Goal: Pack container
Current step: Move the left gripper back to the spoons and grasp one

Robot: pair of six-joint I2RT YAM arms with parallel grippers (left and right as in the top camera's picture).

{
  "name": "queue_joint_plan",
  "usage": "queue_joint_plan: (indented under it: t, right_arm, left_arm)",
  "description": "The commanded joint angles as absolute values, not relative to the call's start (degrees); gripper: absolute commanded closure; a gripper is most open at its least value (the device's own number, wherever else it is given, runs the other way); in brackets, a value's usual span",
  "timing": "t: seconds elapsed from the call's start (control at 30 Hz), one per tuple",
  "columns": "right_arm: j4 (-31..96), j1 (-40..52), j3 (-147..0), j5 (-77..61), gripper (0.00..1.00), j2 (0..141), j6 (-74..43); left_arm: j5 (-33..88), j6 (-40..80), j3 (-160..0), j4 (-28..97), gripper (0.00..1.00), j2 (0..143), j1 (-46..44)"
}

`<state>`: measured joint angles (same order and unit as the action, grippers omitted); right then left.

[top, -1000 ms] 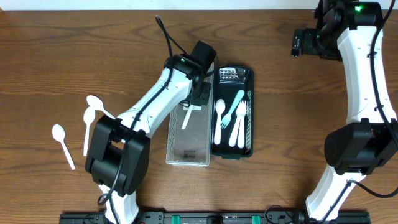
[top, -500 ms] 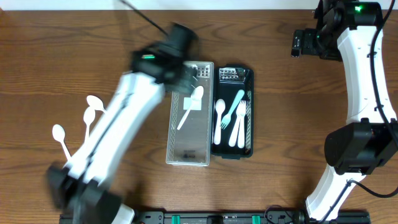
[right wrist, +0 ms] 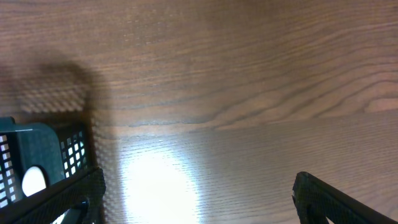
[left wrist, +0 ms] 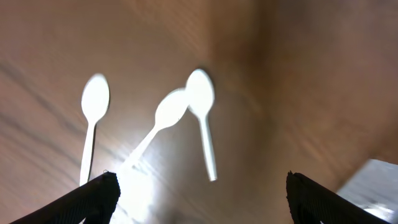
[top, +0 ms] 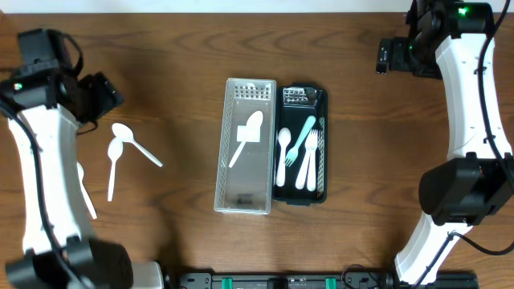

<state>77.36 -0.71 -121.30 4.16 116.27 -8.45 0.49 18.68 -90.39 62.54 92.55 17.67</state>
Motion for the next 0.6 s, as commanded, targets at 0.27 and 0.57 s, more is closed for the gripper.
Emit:
queue_joint_plan:
  t: [0.27,0.57]
  right_arm:
    - [76.90,-1.21,-122.13,4.71,0.01,115.20,-7.62]
    - [76.84,-1.21,-122.13,4.71,0.01,115.20,-7.62]
  left_arm:
    - [4.14,21.58,-88.23,60.27,0.12,109.25,17.54]
    - [9.45,23.09,-86.43,53.41,0.12,115.26,17.26]
